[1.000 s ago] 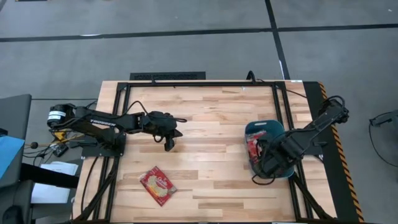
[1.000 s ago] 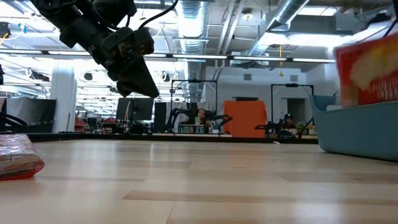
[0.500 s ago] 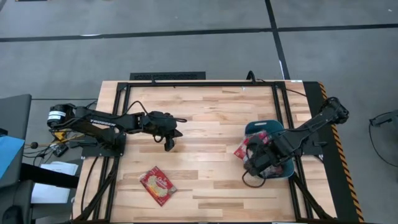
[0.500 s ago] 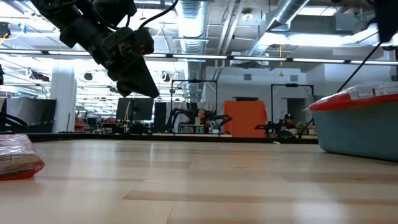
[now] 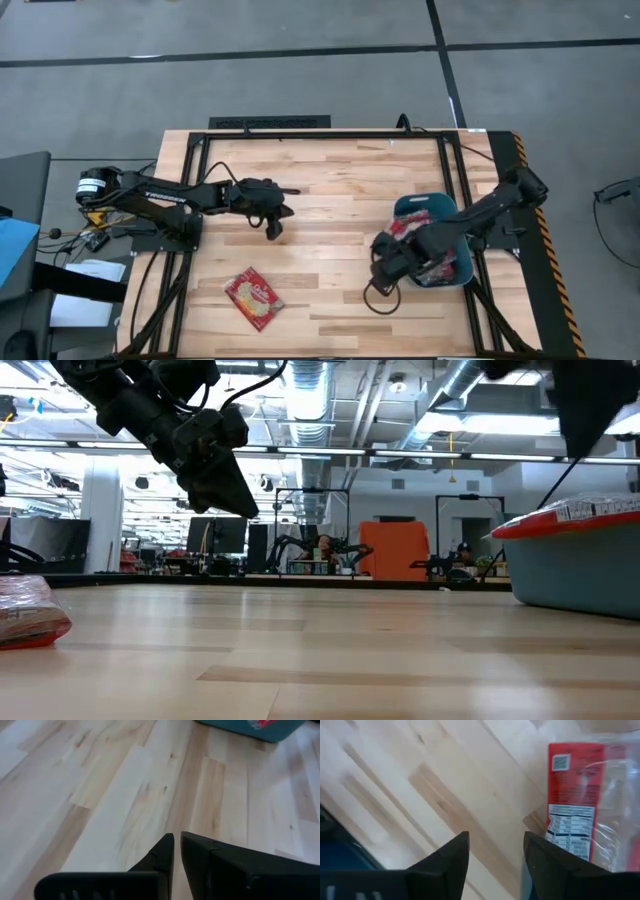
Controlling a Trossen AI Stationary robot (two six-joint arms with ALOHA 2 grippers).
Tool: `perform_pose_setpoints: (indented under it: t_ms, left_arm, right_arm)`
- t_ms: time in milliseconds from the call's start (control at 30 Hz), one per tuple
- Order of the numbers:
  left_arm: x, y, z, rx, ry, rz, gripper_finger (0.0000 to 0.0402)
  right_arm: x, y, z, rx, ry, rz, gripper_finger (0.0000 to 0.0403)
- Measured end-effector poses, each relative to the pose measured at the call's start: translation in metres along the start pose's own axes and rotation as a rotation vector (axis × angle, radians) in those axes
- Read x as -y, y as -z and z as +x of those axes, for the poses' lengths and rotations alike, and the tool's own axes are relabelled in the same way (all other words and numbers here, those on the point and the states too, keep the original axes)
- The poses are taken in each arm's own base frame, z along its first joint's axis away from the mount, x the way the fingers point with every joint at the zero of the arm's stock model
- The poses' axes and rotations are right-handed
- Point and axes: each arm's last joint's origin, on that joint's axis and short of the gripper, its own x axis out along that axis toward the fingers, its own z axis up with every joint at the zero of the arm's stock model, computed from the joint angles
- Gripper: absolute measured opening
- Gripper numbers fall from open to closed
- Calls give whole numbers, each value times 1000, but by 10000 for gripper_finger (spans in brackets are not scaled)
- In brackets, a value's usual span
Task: Sort popcorn bags into baskets
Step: Stack the popcorn bag into the blue bin, then adjust the popcorn bag into the bin
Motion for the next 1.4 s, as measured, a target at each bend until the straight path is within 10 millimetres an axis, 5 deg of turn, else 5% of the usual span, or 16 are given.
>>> perform_pose_setpoints:
  t_ms: [267,667,1400]
  left_arm:
    - [-1,2,0,-23,-14,2,32]
    - [-1,2,0,-20,-33,16,32]
    - [0,3,0,-22,-38,-18,32]
  right_arm:
    - [-2,-14,46,-134,217,-117,197]
    - [-8,-18,58,-234,503,-219,163]
    - [9,-35,37,-165,612,-38,97]
